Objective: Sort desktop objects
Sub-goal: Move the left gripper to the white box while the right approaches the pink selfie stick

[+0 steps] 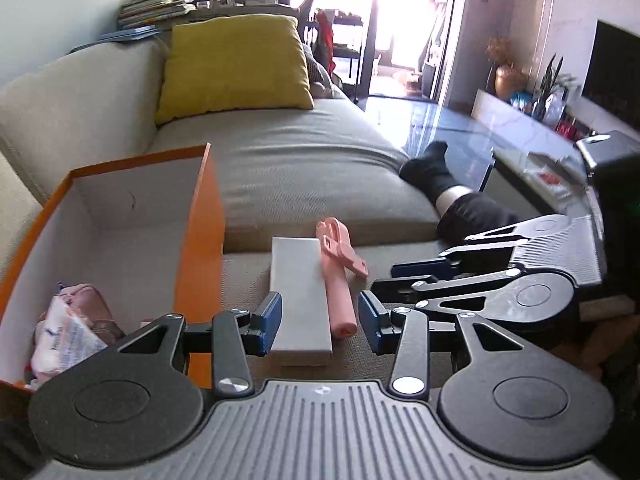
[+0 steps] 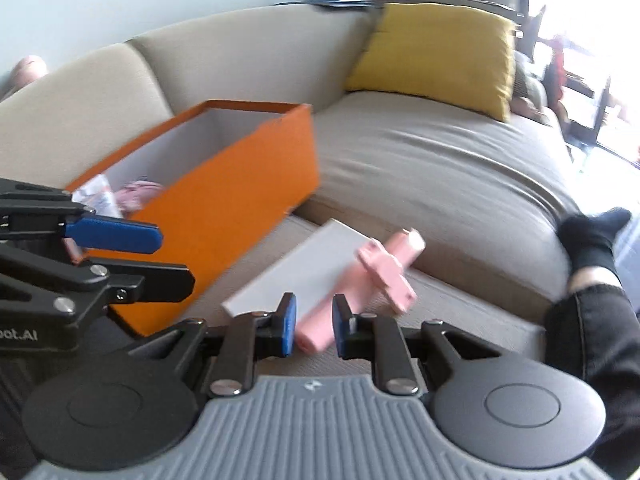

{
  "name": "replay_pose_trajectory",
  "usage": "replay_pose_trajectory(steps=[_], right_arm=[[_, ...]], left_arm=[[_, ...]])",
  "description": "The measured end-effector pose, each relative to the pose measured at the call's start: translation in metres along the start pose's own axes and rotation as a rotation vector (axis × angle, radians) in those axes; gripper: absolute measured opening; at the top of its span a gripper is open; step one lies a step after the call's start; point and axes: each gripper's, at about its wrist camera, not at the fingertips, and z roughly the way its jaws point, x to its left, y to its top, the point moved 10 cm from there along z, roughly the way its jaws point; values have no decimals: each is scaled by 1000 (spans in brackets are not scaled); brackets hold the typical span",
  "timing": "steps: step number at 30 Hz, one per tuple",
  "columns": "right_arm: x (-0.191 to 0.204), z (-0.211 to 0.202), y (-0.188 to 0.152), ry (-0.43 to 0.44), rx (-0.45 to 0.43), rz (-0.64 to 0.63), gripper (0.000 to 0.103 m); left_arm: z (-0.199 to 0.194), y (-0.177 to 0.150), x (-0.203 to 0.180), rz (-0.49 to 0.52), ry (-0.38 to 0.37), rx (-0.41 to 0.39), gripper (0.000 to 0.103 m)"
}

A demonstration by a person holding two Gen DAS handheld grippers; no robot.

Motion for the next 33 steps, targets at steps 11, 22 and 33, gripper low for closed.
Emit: replay_pose_trajectory(steps=[11, 22, 33], right_arm=[[-37, 33, -23, -84, 4, 139, 44], [-39, 73, -22, -21, 64, 192, 45], [-42, 91, -14, 9, 72, 225, 47]], left_arm=[[48, -16, 6, -87, 89, 41, 49], [78, -25, 26, -126, 148, 100, 51], [97, -31, 40, -151, 146, 135, 51]])
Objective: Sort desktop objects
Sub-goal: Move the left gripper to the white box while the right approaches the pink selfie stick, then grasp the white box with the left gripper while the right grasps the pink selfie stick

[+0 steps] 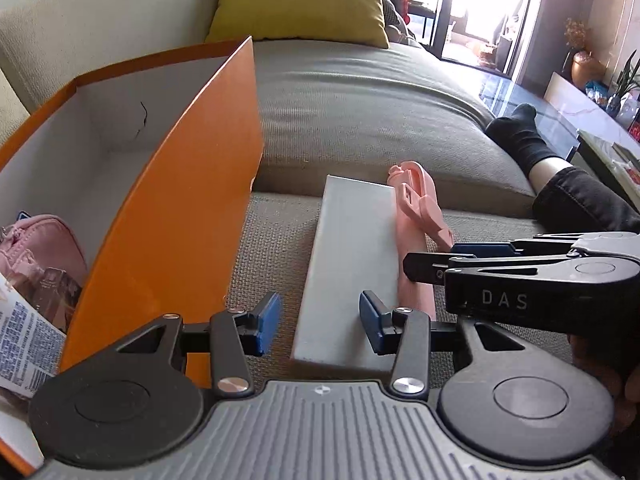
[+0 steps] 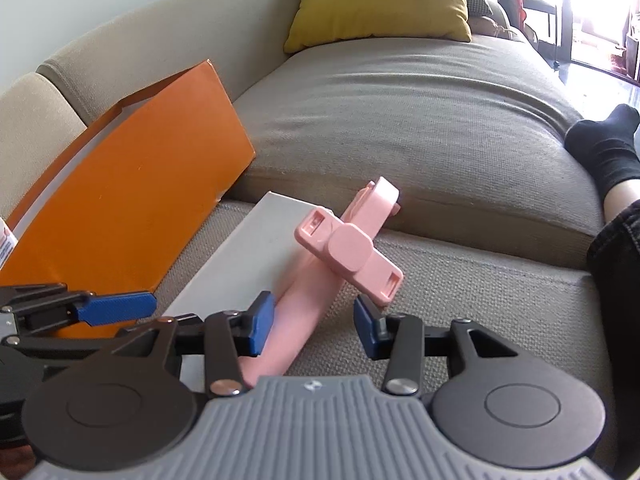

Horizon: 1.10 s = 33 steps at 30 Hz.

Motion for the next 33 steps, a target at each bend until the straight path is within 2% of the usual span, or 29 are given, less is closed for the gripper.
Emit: replay_pose_trajectory(steps=[8, 14, 22, 26, 29, 33], right_arm=[[-8, 4, 5, 4, -12, 37, 48], [-16, 0, 13, -45, -44, 36, 47], [-6, 6, 34, -33, -59, -19, 47], [-3, 19, 41, -94, -39, -63, 49], [-5, 26, 39, -144, -31, -100, 51], [-12, 17, 37, -131, -28, -70, 46]], left_arm=[[6, 6, -2, -6, -27, -16, 52], [9, 10, -7, 36, -15, -25, 53], [20, 19, -4, -25, -33, 13, 59], [20, 19, -5, -28, -34, 18, 60], [22, 19, -6, -30, -45, 29, 64], [26, 20, -6, -59, -63, 43, 67]])
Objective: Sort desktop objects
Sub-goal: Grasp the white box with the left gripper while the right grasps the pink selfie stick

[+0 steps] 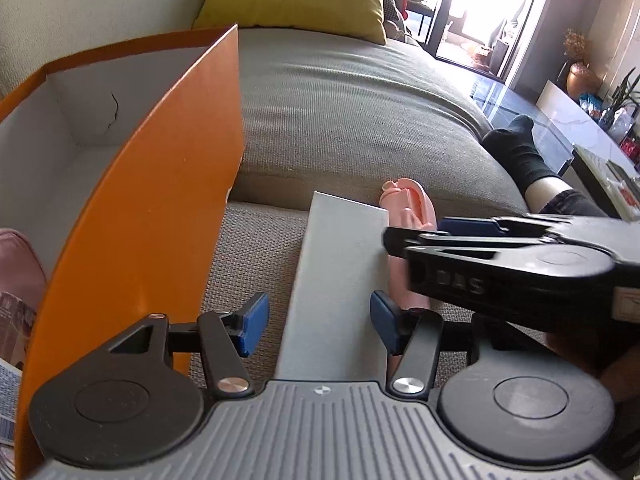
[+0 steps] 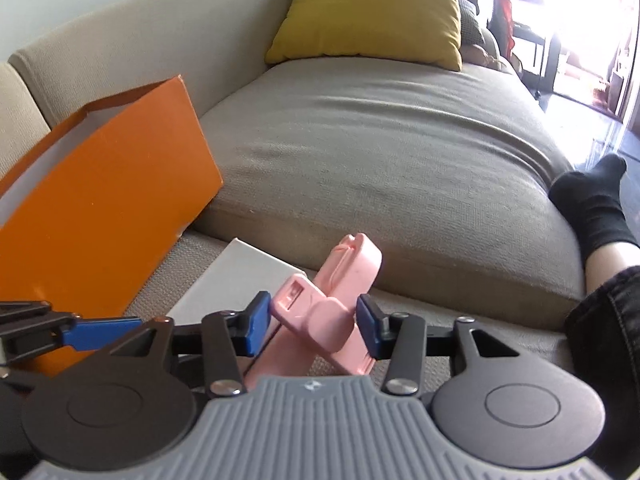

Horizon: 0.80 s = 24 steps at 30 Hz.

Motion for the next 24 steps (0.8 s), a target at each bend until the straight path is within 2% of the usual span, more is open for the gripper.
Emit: replay_pose_trajectory(steps=[2, 4, 8, 14, 18, 24], right_arm=[[-5, -6, 0, -17, -10, -12, 36], [-8, -11, -2, -37, -15, -23, 33], [-21, -17, -8, -60, -4, -23, 31], [-35, -28, -17, -135, -9, -47, 27], [-34, -38, -22, -153, -14, -93, 24], [-29, -58, -37, -110, -4, -101, 23]], left_arm=[[2, 1, 0, -13, -7, 10, 68], [4, 1, -2, -13, -17, 16, 70], [15, -6, -2, -56, -55, 81, 73], [12, -9, -5, -37, -42, 72, 72], [5, -17, -8, 1, -16, 86, 71], [-9, -33, -9, 17, 7, 130, 72]])
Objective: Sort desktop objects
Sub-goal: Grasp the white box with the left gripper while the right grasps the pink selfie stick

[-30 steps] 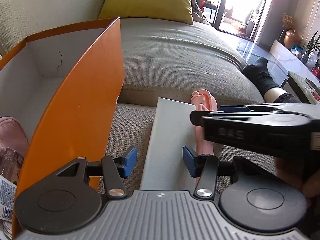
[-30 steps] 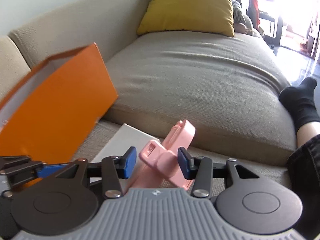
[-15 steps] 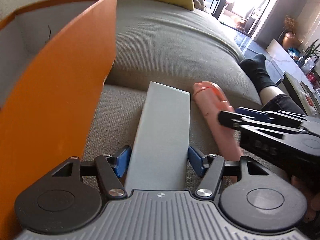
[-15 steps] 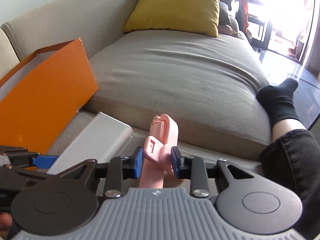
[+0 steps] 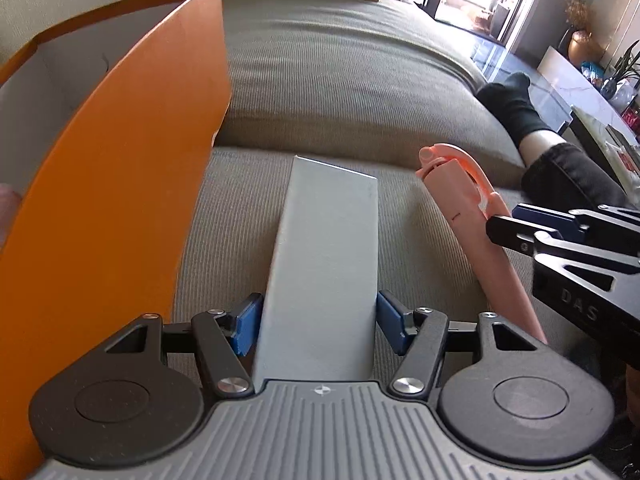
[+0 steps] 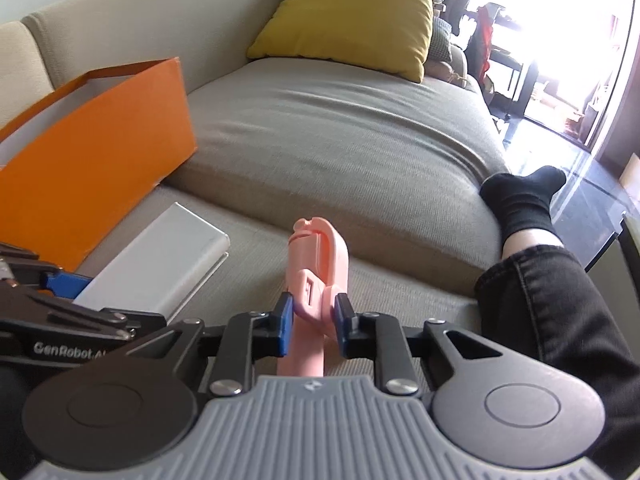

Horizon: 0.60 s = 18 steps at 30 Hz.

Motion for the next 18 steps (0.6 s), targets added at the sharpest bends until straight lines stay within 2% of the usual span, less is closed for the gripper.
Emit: replay_pose_trajectory(steps=[8, 18], right_arm=[[-8, -12, -12, 72, 24, 88, 23], [-16, -13, -14, 99, 33, 175, 22]], left_arm=[[-6, -14, -1, -32, -66, 15, 72], [-13, -14, 9, -162, -162, 9, 72]])
